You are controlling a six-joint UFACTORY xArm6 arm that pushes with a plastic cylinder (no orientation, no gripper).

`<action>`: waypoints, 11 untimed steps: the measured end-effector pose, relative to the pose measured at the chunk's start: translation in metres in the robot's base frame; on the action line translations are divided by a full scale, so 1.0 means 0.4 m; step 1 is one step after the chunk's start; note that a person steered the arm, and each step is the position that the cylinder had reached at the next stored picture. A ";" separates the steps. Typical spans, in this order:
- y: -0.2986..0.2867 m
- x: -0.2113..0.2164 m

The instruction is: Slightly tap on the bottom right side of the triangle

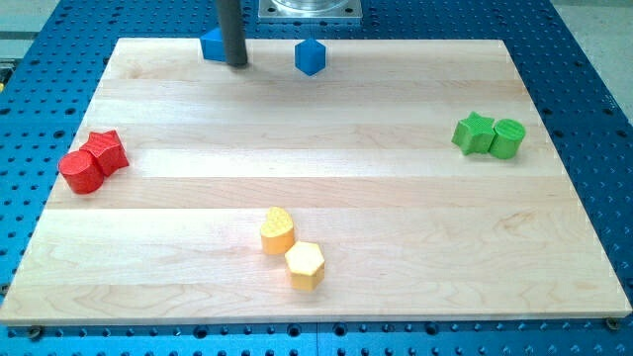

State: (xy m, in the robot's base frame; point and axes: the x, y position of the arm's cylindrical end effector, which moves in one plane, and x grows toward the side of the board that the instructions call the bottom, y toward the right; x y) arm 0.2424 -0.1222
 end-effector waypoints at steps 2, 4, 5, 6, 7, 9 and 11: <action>0.166 -0.074; 0.029 -0.080; 0.025 -0.023; -0.058 0.050; -0.198 0.160; -0.454 0.288; -0.455 0.534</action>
